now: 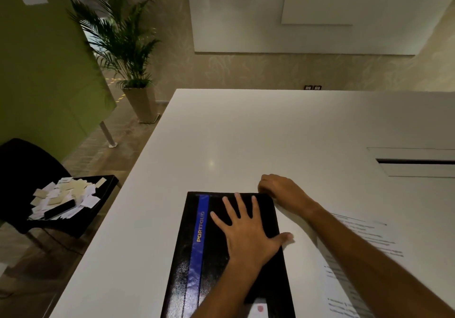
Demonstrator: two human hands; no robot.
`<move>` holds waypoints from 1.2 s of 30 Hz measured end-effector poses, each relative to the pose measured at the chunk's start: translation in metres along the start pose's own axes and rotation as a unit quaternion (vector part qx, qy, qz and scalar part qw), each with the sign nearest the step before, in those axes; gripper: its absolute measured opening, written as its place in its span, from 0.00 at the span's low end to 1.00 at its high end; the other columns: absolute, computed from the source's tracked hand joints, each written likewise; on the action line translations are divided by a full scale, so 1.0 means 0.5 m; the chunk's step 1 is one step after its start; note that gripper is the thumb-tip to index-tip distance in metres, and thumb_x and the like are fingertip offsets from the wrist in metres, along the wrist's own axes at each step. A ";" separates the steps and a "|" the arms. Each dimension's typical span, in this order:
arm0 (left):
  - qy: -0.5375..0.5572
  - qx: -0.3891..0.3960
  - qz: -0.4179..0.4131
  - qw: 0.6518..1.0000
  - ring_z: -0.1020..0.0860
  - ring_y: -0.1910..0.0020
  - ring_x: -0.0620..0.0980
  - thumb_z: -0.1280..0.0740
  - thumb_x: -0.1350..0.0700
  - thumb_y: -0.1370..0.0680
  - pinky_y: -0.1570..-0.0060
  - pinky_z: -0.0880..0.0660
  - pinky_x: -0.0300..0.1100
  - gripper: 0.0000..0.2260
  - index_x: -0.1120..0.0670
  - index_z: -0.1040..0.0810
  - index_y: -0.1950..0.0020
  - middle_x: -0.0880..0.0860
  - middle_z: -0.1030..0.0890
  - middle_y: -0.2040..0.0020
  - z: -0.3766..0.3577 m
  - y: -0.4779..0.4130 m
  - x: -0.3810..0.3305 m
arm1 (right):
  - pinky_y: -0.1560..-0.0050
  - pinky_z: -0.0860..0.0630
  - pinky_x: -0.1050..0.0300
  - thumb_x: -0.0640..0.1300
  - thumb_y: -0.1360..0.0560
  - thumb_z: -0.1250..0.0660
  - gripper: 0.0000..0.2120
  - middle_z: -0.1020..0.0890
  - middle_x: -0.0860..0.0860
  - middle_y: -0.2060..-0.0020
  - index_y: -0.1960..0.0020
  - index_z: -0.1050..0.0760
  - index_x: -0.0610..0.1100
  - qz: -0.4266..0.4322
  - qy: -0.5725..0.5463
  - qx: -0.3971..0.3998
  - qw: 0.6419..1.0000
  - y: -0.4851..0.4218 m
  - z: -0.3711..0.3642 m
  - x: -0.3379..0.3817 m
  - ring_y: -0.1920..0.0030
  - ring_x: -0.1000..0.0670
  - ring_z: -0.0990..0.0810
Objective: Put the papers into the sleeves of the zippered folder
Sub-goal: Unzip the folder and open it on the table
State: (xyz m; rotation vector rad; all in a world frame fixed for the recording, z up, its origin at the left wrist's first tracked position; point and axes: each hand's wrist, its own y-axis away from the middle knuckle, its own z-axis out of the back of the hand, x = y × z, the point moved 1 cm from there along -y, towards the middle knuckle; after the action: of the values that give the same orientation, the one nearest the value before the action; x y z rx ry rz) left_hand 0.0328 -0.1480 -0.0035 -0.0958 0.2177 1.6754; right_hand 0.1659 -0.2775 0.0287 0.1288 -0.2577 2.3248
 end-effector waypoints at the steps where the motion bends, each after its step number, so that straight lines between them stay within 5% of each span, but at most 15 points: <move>1: -0.006 0.006 0.015 1.000 0.64 0.15 0.74 0.55 0.11 0.35 0.29 0.68 0.84 0.62 0.49 0.57 0.10 0.65 0.61 0.12 0.002 -0.004 -0.008 | 0.53 0.20 0.53 0.42 0.17 0.30 0.03 0.18 0.52 0.53 0.50 0.19 0.47 -0.001 0.002 0.003 1.000 0.004 -0.002 -0.003 0.55 0.50 0.21; 6: -0.011 0.009 0.042 0.999 0.59 0.15 0.78 0.43 0.23 0.27 0.28 0.59 0.86 0.53 0.51 0.52 0.11 0.68 0.56 0.12 0.006 -0.016 -0.025 | 0.57 0.23 0.52 0.39 0.15 0.33 0.07 0.19 0.49 0.55 0.50 0.19 0.43 0.003 0.003 -0.016 1.000 0.048 -0.008 -0.028 0.56 0.48 0.22; 12: -0.028 -0.016 0.039 0.999 0.51 0.16 0.79 0.46 0.25 0.27 0.28 0.53 0.86 0.50 0.52 0.44 0.12 0.68 0.47 0.13 0.001 -0.017 -0.030 | 0.53 0.28 0.56 0.45 0.10 0.40 0.11 0.23 0.55 0.54 0.48 0.23 0.49 0.010 -0.018 -0.035 0.999 0.117 -0.013 -0.045 0.54 0.52 0.26; 26: -0.057 -0.021 0.034 0.998 0.49 0.16 0.79 0.47 0.25 0.22 0.27 0.46 0.85 0.46 0.52 0.45 0.12 0.68 0.47 0.13 0.003 -0.023 -0.032 | 0.52 0.35 0.63 0.34 0.15 0.32 0.07 0.20 0.49 0.53 0.48 0.20 0.43 -0.046 -0.058 -0.067 0.995 0.272 -0.026 0.046 0.54 0.51 0.25; 31: -0.041 -0.011 0.034 0.999 0.50 0.16 0.78 0.44 0.26 0.22 0.26 0.47 0.85 0.46 0.52 0.45 0.12 0.68 0.48 0.13 0.014 -0.019 -0.033 | 0.55 0.25 0.54 0.31 0.15 0.32 0.08 0.19 0.48 0.53 0.44 0.17 0.42 -0.079 -0.081 -0.080 0.990 0.332 -0.020 0.113 0.54 0.48 0.23; 36: -0.046 -0.004 0.028 0.999 0.49 0.16 0.78 0.43 0.24 0.23 0.27 0.45 0.84 0.48 0.52 0.45 0.11 0.68 0.47 0.13 0.021 -0.018 -0.027 | 0.54 0.24 0.48 0.32 0.15 0.33 0.07 0.19 0.46 0.54 0.50 0.18 0.38 -0.129 -0.090 -0.083 0.984 0.385 -0.021 0.182 0.55 0.45 0.23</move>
State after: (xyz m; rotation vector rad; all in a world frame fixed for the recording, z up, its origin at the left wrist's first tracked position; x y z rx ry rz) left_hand 0.0440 -0.1584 0.0084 -0.0195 0.1459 1.7322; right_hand -0.0363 -0.3416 0.0063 0.2743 -0.4938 2.0260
